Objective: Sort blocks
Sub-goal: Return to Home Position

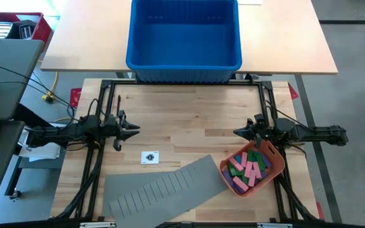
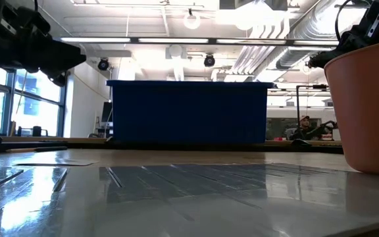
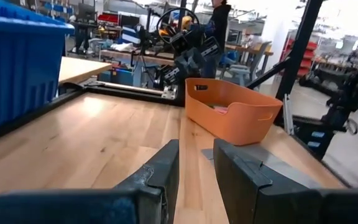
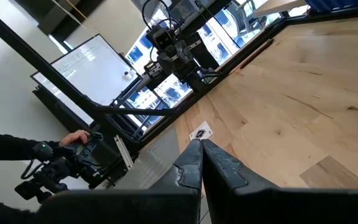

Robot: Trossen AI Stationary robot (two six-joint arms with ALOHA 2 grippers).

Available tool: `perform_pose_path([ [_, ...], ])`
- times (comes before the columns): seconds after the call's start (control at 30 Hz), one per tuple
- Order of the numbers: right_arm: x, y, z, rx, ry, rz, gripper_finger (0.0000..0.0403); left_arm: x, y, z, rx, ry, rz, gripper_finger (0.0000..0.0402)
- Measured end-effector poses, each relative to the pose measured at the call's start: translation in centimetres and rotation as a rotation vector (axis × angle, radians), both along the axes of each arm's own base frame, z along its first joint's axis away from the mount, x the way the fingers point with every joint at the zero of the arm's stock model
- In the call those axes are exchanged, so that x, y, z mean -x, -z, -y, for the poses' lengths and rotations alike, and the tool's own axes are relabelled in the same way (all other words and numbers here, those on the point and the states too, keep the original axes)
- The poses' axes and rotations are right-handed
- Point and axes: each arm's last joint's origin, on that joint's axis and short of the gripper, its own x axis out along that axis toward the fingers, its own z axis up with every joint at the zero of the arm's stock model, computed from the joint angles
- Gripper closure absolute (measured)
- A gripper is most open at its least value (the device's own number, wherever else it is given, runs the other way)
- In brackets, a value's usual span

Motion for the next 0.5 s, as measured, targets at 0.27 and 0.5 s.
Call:
perform_pose_path([
  [0.27, 0.0, 0.0, 0.0, 0.0, 0.0, 0.0, 0.0402, 0.0, 0.01, 0.0, 0.047, 0.001, 0.001, 0.0312],
  [0.5, 0.0, 0.0, 0.0, 0.0, 0.0, 0.0, 0.0402, 0.0, 0.01, 0.0, 0.047, 0.001, 0.001, 0.0312],
])
